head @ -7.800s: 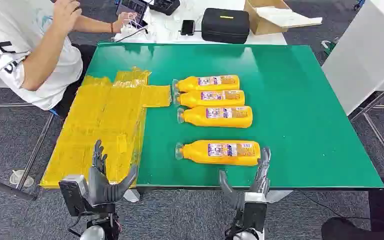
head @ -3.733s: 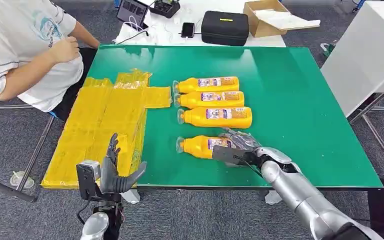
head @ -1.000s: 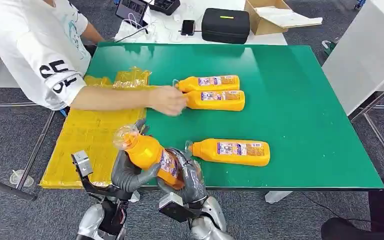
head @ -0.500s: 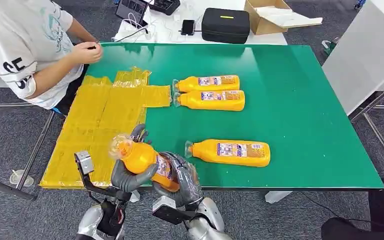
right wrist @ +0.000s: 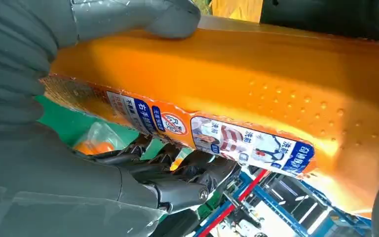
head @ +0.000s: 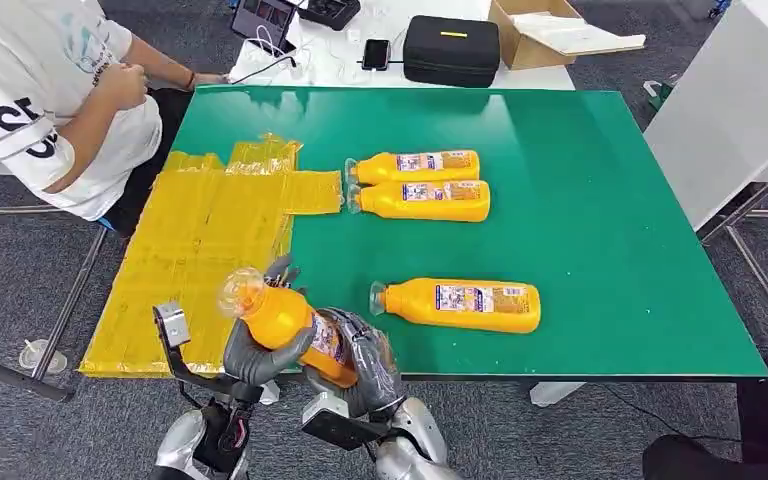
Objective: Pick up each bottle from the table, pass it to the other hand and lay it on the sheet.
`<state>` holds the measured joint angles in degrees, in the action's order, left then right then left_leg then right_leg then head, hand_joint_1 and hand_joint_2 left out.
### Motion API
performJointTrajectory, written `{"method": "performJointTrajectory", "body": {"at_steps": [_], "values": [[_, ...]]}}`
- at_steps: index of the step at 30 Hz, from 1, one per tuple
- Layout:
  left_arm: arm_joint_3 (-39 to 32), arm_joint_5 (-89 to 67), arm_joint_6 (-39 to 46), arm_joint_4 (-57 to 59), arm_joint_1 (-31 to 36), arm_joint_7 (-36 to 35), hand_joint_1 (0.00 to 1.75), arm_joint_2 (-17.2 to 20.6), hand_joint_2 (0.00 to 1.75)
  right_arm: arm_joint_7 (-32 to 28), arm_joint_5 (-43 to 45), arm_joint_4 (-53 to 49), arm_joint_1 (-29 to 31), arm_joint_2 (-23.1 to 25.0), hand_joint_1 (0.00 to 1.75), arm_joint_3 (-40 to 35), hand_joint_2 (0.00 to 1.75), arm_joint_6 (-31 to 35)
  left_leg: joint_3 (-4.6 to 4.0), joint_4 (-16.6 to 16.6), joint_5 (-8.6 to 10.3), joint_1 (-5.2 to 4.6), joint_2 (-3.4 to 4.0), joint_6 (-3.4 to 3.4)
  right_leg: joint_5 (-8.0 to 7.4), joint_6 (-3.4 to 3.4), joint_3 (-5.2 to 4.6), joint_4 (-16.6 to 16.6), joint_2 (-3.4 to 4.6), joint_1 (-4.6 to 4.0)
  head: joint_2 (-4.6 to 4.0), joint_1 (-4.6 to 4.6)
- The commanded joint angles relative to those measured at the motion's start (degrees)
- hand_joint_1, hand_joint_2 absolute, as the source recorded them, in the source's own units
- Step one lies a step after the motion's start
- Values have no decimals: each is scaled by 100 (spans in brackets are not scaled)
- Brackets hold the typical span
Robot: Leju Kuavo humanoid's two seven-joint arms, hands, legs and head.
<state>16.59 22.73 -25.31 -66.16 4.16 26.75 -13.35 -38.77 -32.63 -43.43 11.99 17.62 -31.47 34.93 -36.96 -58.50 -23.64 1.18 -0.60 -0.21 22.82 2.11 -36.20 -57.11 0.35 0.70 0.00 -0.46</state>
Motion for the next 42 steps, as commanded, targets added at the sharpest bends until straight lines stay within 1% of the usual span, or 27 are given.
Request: {"method": "performJointTrajectory", "body": {"at_steps": [1, 2, 5, 6, 8, 10, 11, 12, 14, 15, 16, 17, 18, 19, 20, 21, 22, 23, 25, 28, 30, 31, 32, 36, 37, 40, 42], "values": [[296, 36, -135, 296, 304, -20, 175, 3, 175, -29, -59, 524, 95, 98, 175, -369, 175, -144, 20, 2, -5, -1, -3, 5, 8, -6, 22, 1, -10, -2, 0, 0], [296, 36, -135, 296, 304, -20, 175, 3, 175, -29, -59, 524, 95, 98, 175, -369, 175, -144, 31, 2, -10, 0, -3, 7, 12, -9, 34, 2, -12, -4, 0, 0], [259, 86, -138, 266, 280, -23, 175, -15, 175, -39, -21, 501, 82, 102, 175, -345, 175, -171, 12, 3, -2, 0, -4, 4, 4, -4, 14, 3, -8, -2, 0, 0], [255, 87, -135, 250, 277, -22, 175, -19, 175, -43, -4, 493, 80, 104, 175, -336, 175, -189, 24, 3, -7, 0, -3, 6, 9, -7, 26, 3, -10, -3, 2, 0], [225, 128, -140, 188, 253, -25, 175, -38, 175, -52, 36, 449, 68, 104, 175, -308, 175, -216, 12, 2, -3, 0, -3, 4, 5, -4, 14, 1, -8, -2, 0, 0], [203, 132, -107, 152, 249, -27, 175, -51, 175, -46, 74, 417, 70, 108, 175, -281, 175, -248, 39, 2, -14, 0, -3, 9, 16, -10, 43, 3, -14, -4, 0, 0], [195, 133, -95, 143, 249, -27, 175, -56, 175, -42, 83, 407, 73, 107, 175, -272, 175, -257, 12, 2, -3, -1, -4, 4, 6, -5, 14, 0, -9, -1, 0, 0], [186, 124, -62, 136, 249, -32, 175, -62, 175, -35, 76, 397, 74, 103, 175, -274, 175, -261, 24, 1, -8, 0, -2, 6, 10, -7, 26, 1, -10, -3, 2, 0], [159, 109, 5, 117, 250, -38, 175, -66, 175, -25, 77, 379, 74, 108, 175, -259, 175, -251, 10, 1, -3, 1, -4, 4, 5, -5, 13, 1, -9, -2, 0, 0], [152, 110, 12, 113, 252, -37, 175, -68, 175, -28, 82, 370, 73, 108, 175, -254, 175, -244, 43, 0, -16, 1, -1, 10, 17, -12, 46, 2, -13, -6, 0, 0], [141, 107, 30, 103, 255, -37, 175, -70, 175, -31, 99, 352, 72, 111, 175, -240, 175, -243, 16, 0, -6, 0, -4, 5, 8, -6, 19, 0, -11, -3, 0, 0], [131, 107, 42, 95, 256, -37, 175, -70, 175, -20, 104, 332, 76, 114, 175, -220, 175, -207, 11, 0, -4, 1, -3, 4, 5, -5, 13, 0, -9, -3, 2, 0], [117, 107, 60, 79, 251, -37, 175, -71, 175, -22, 124, 295, 68, 119, 171, -191, 175, -171, 24, -1, -9, 1, -2, 6, 11, -8, 26, 0, -10, -4, 0, 0], [99, 107, 82, 54, 249, -37, 175, -72, 175, -9, 147, 252, 63, 125, 26, -152, 175, -122, 17, 0, -6, -1, -3, 6, 8, -6, 19, -1, -9, -2, 2, 0], [80, 108, 98, 15, 244, -37, 175, -71, 175, -5, 162, 194, 54, 133, 0, -103, 175, -20, 9, 0, -2, 0, -3, 4, 5, -5, 11, 0, -9, -2, 0, 0], [49, 112, 121, -37, 237, -36, 175, -70, 175, 4, 238, 104, 35, 148, 0, -21, 175, 27, 19, -2, -8, -1, -2, 7, 10, -7, 21, -2, -10, -2, 0, 0], [-20, 131, 172, -117, 224, -8, 175, -73, 175, 25, 296, -7, 34, 144, 0, 35, 0, 28, 12, -2, -6, 1, -2, 6, 7, -6, 14, -2, -8, -3, 0, 0], [-95, 128, 256, -210, 229, -14, 175, -67, 175, 43, 373, -269, -6, 110, 0, 88, 0, -14, 5, -1, -2, 1, -1, 4, 3, -4, 6, 0, -6, -3, 0, 2], [-234, 125, 423, -280, 292, -21, 175, -63, 175, 88, 491, -736, -74, 32, 0, 137, 0, -148, 31, -4, -14, -2, 2, 9, 15, -9, 33, -4, -7, -2, 0, 2], [-540, 86, 749, -268, 519, 31, 175, -16, 175, 152, 711, -1538, -220, -102, 0, 183, 0, -363, 3, -5, -3, 1, 1, 4, 4, -7, 5, -5, -5, -3, 0, 2], [-754, 9, 991, -234, 655, 114, 175, 14, 175, 178, 803, -1900, -322, -180, 0, 196, 0, -455, 25, -7, -11, 1, -1, 7, 14, -13, 28, -8, -13, -5, 0, 2], [-896, -3, 1092, -136, 770, 129, 175, 28, 175, 174, 867, -2117, -393, -226, 0, 182, 0, -536, 5, -2, 0, 0, -6, 3, 4, -7, 9, -4, -11, -2, 2, 4], [-1016, -148, 1273, -83, 885, 246, 175, 53, 175, 163, 934, -2298, -448, -265, 0, 160, 0, -620, 13, -3, -3, 3, -6, 4, 6, -10, 17, -4, -13, -6, 0, 2], [-1291, -201, 1490, 175, 1127, 246, 175, 51, 175, 151, 1011, -2585, -551, -319, 0, 49, 0, -730, 28, -1, -6, 3, -6, 6, 10, -12, 31, -2, -16, -8, 2, 0], [-1321, -239, 1563, 210, 1152, 279, 175, 46, 175, 145, 1019, -2597, -556, -325, 0, 33, 0, -733, 5, 1, 4, 1, -7, 1, 1, -5, 7, 0, -12, -4, 0, 0], [-1468, -721, 2214, 455, 1401, 606, 175, 93, 175, 20, 1052, -2817, -596, -368, 0, -123, 0, -713, 43, 6, -7, 0, 1, 6, 11, -11, 45, 5, -9, -6, 0, 0], [-1511, -1112, 2589, 599, 1596, 847, 175, 193, 175, 7, 1043, -3004, -614, -398, 0, -228, 0, -706, 13, 3, 4, 2, -4, 0, 2, -7, 15, 0, -11, -5, 0, 2]]}}
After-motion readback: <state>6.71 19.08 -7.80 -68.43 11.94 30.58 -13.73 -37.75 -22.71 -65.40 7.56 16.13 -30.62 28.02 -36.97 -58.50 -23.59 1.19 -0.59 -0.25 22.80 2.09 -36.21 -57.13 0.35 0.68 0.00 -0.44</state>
